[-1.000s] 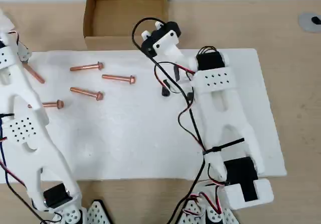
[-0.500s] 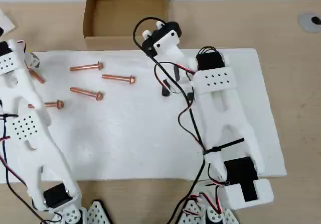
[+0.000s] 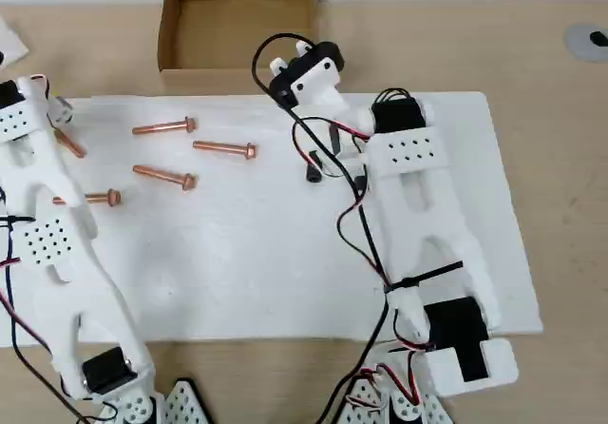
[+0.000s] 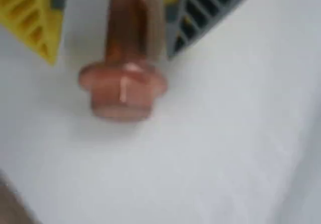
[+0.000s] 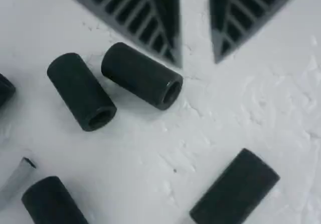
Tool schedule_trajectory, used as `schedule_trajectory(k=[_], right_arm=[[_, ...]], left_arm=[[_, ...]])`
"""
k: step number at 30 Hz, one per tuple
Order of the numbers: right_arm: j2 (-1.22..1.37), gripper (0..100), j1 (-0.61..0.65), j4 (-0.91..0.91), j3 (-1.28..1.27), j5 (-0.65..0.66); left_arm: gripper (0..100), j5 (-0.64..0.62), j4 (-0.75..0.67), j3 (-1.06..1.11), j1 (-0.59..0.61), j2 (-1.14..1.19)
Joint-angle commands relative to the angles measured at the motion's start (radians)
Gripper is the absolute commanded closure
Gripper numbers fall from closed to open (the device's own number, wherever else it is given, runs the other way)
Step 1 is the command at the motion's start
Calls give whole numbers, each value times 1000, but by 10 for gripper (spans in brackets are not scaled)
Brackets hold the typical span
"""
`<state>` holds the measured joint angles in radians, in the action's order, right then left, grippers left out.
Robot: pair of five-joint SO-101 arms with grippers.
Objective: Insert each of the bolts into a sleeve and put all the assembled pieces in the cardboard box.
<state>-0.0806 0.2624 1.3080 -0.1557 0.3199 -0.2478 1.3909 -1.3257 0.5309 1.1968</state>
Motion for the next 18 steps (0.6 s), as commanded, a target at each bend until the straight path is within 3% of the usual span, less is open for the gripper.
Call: schedule_trajectory(k=[1, 15, 18], right_arm=[[-2, 929, 13, 3, 27, -8], [-4, 929, 13, 3, 22, -8], [-4, 929, 13, 3, 22, -8]], left_arm=[[843, -5, -25, -3, 9, -16], [844, 6, 26, -9, 6, 45], [893, 51, 48, -9, 2, 45]])
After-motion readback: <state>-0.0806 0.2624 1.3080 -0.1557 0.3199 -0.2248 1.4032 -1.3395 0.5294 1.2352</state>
